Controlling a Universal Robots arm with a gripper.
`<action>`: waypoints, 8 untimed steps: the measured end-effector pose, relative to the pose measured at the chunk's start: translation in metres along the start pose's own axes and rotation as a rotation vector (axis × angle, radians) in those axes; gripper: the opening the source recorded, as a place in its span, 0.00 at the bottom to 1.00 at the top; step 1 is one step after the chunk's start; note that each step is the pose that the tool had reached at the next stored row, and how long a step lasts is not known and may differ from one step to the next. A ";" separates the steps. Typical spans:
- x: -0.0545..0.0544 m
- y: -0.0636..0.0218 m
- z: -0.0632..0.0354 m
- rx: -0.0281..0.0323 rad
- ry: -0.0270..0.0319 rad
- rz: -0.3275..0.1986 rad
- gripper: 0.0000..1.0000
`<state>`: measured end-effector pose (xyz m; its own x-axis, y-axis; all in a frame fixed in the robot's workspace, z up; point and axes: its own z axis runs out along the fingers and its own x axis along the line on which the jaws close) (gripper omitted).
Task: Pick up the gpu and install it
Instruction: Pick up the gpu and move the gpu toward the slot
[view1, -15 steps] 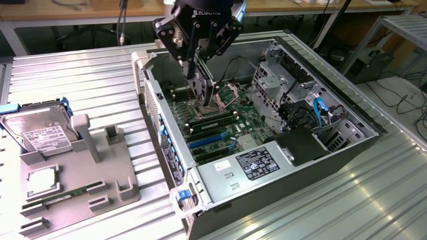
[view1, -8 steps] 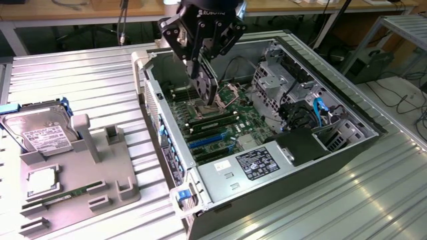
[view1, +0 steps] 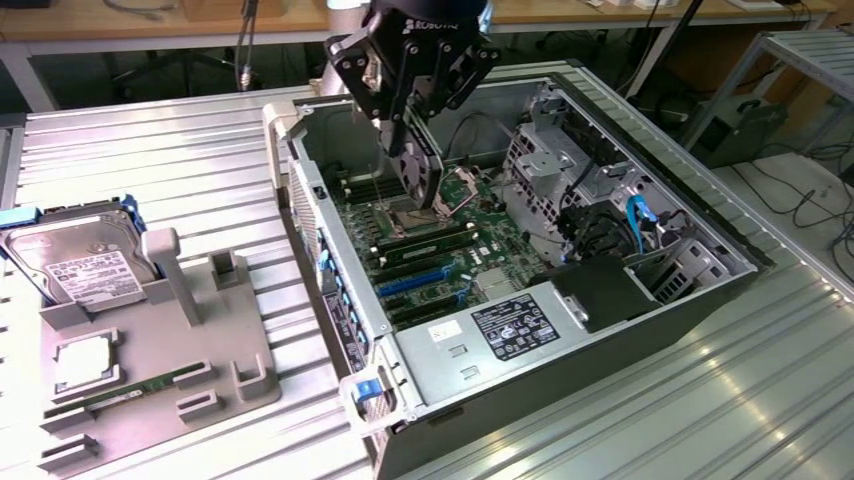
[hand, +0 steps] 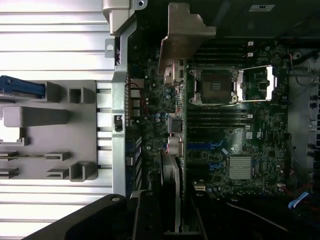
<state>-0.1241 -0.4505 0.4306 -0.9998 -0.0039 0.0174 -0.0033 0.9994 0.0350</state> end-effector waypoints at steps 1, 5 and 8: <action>-0.001 0.0000 0.0000 -0.0001 0.0000 0.000 0.27; -0.007 0.0000 -0.0001 0.0000 0.0000 0.000 0.27; -0.010 0.0000 -0.0001 0.0000 0.0000 0.000 0.27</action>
<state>-0.1137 -0.4505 0.4305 -0.9998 -0.0040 0.0173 -0.0034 0.9994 0.0351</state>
